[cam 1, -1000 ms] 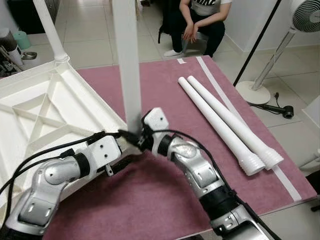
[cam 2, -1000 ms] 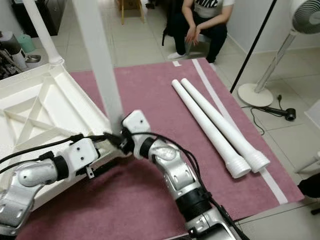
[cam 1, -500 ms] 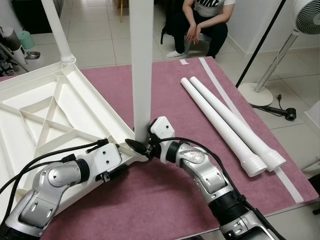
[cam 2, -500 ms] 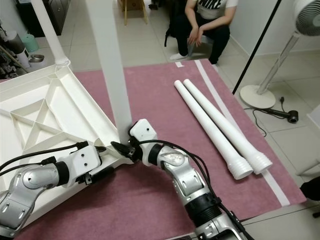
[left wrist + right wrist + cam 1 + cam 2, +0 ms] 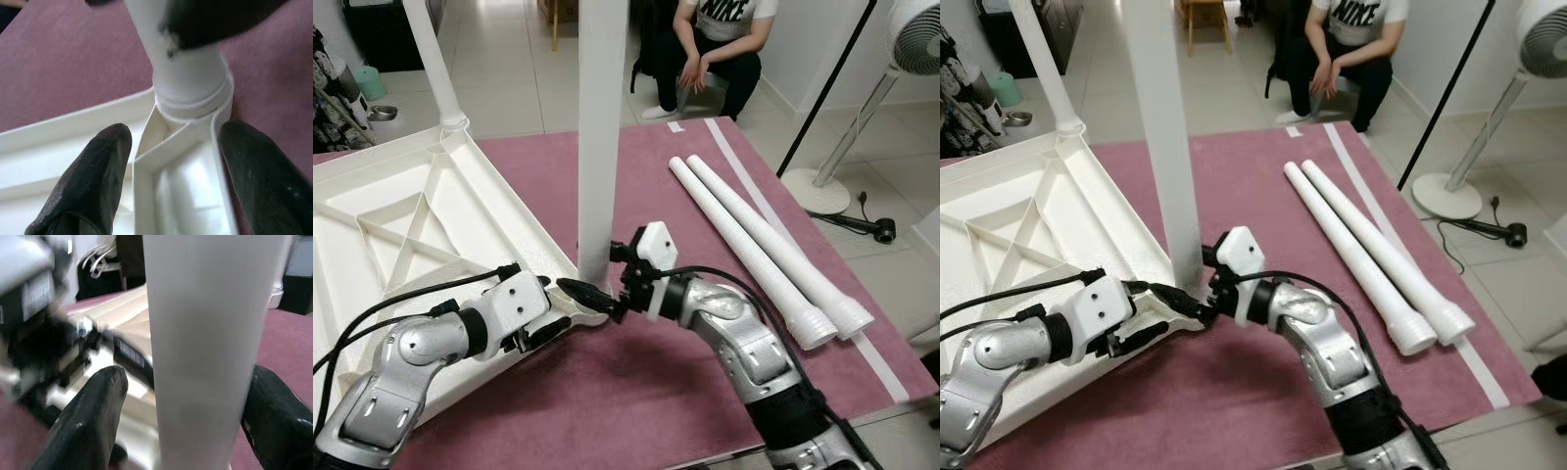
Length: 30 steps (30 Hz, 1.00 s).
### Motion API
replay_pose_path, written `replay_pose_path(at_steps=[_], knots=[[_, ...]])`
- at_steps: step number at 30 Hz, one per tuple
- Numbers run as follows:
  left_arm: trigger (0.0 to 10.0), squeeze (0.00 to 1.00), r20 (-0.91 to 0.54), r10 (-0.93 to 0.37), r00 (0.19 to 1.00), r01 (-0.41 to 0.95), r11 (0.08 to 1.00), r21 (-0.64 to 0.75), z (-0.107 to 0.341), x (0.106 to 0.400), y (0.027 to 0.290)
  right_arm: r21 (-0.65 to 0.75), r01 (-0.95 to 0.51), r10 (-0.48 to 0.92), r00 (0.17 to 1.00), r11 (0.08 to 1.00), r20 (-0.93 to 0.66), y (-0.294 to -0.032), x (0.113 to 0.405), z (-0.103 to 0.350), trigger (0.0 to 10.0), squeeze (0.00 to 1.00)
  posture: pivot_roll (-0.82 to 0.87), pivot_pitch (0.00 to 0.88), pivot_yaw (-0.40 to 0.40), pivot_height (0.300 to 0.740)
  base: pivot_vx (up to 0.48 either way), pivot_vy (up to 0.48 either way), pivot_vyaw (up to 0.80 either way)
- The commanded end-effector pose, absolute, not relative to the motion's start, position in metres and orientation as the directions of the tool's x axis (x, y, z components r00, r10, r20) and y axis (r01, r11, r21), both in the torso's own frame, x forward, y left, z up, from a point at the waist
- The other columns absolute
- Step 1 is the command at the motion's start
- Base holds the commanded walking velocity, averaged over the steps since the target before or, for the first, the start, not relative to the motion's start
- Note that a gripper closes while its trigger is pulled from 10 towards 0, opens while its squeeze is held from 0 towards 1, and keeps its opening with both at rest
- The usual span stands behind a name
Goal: Building children table
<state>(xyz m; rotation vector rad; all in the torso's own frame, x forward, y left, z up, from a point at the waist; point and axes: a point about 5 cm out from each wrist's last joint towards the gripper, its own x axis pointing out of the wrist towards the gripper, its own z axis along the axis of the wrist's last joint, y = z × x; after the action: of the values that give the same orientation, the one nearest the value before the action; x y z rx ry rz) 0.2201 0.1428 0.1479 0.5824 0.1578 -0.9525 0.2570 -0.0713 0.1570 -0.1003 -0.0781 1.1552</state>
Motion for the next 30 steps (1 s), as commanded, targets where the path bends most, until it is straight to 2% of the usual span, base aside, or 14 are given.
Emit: replay_pose_path(at_steps=[1,2,4,8,9,12,14,16,17,19,21,23,25,30], knots=[[10.0,0.0,-0.421,-0.737,0.529,0.846,0.424,0.322,0.146,0.215,0.147,-0.103,-0.906,0.907,0.418,0.411,-0.055,-0.086,0.253,0.145,10.0,0.0,0.08,0.0,0.026,0.74,0.0,0.0,0.0],[10.0,0.0,-0.421,-0.737,0.529,0.846,0.424,0.322,0.146,0.215,0.147,-0.103,-0.906,0.907,0.418,0.411,-0.055,-0.086,0.253,0.145,10.0,0.0,0.08,0.0,0.026,0.74,0.0,0.0,0.0],[10.0,0.0,-0.414,-0.736,0.536,0.843,0.433,0.32,0.147,0.214,0.148,-0.116,-0.858,0.85,0.513,0.501,-0.12,-0.109,0.254,0.13,10.0,0.0,0.07,0.0,0.036,0.74,0.0,0.0,0.0],[10.0,0.0,-0.415,-0.733,0.538,0.841,0.436,0.32,0.146,0.214,0.149,-0.119,-0.842,0.832,0.539,0.527,-0.133,-0.115,0.255,0.127,10.0,0.0,0.07,0.0,0.036,0.74,0.0,0.0,0.0],[10.0,0.51,-0.416,-0.735,0.535,0.843,0.432,0.32,0.146,0.214,0.149,-0.129,-0.817,0.805,0.576,0.562,-0.142,-0.122,0.256,0.124,10.0,0.0,0.07,0.0,0.042,0.74,0.0,0.0,0.0],[10.0,0.51,-0.418,-0.737,0.531,0.845,0.429,0.319,0.146,0.216,0.148,-0.143,-0.771,0.755,0.637,0.621,-0.156,-0.131,0.258,0.119,10.0,0.0,0.06,0.0,0.05,0.74,0.0,0.0,0.0],[10.0,0.51,-0.418,-0.737,0.531,0.845,0.429,0.319,0.146,0.216,0.148,-0.143,-0.771,0.755,0.637,0.621,-0.156,-0.131,0.258,0.119,10.0,0.0,0.06,0.0,0.05,0.74,0.0,0.0,0.0],[10.0,0.46,-0.418,-0.734,0.536,0.843,0.432,0.322,0.147,0.217,0.149,-0.144,-0.744,0.726,0.668,0.653,-0.162,-0.137,0.26,0.116,10.0,0.0,0.06,0.0,0.052,0.74,0.0,0.0,0.0],[10.0,0.0,-0.414,-0.705,0.576,0.817,0.472,0.332,0.146,0.221,0.153,-0.154,-0.667,0.651,0.745,0.729,-0.145,-0.148,0.265,0.117,10.0,0.0,0.06,0.0,0.052,0.74,0.0,0.0,0.0],[10.0,0.0,-0.391,-0.644,0.658,0.753,0.559,0.347,0.143,0.228,0.16,-0.159,-0.53,0.519,0.848,0.833,-0.108,-0.168,0.271,0.119,10.0,0.0,0.06,0.0,0.049,0.74,0.0,0.0,0.0],[10.0,0.0,-0.378,-0.622,0.685,0.728,0.589,0.35,0.142,0.23,0.162,-0.162,-0.49,0.48,0.872,0.857,-0.097,-0.175,0.271,0.119,10.0,0.0,0.05,0.0,0.049,0.74,0.0,0.0,0.0],[10.0,0.0,-0.324,-0.56,0.762,0.647,0.684,0.339,0.142,0.234,0.168,-0.174,-0.362,0.354,0.932,0.916,-0.077,-0.19,0.274,0.118,10.0,0.0,0.05,0.0,0.044,0.74,0.0,0.0,0.0],[10.0,0.0,-0.289,-0.527,0.799,0.6,0.732,0.324,0.143,0.234,0.173,-0.176,-0.272,0.267,0.962,0.946,-0.053,-0.198,0.277,0.118,10.0,0.0,0.05,0.0,0.037,0.74,0.0,0.0,0.0],[10.0,0.0,-0.279,-0.542,0.792,0.609,0.727,0.317,0.142,0.224,0.177,-0.178,-0.288,0.291,0.957,0.941,-0.01,-0.184,0.283,0.125,10.0,0.0,0.06,0.0,0.027,0.74,0.0,0.0,0.0]])
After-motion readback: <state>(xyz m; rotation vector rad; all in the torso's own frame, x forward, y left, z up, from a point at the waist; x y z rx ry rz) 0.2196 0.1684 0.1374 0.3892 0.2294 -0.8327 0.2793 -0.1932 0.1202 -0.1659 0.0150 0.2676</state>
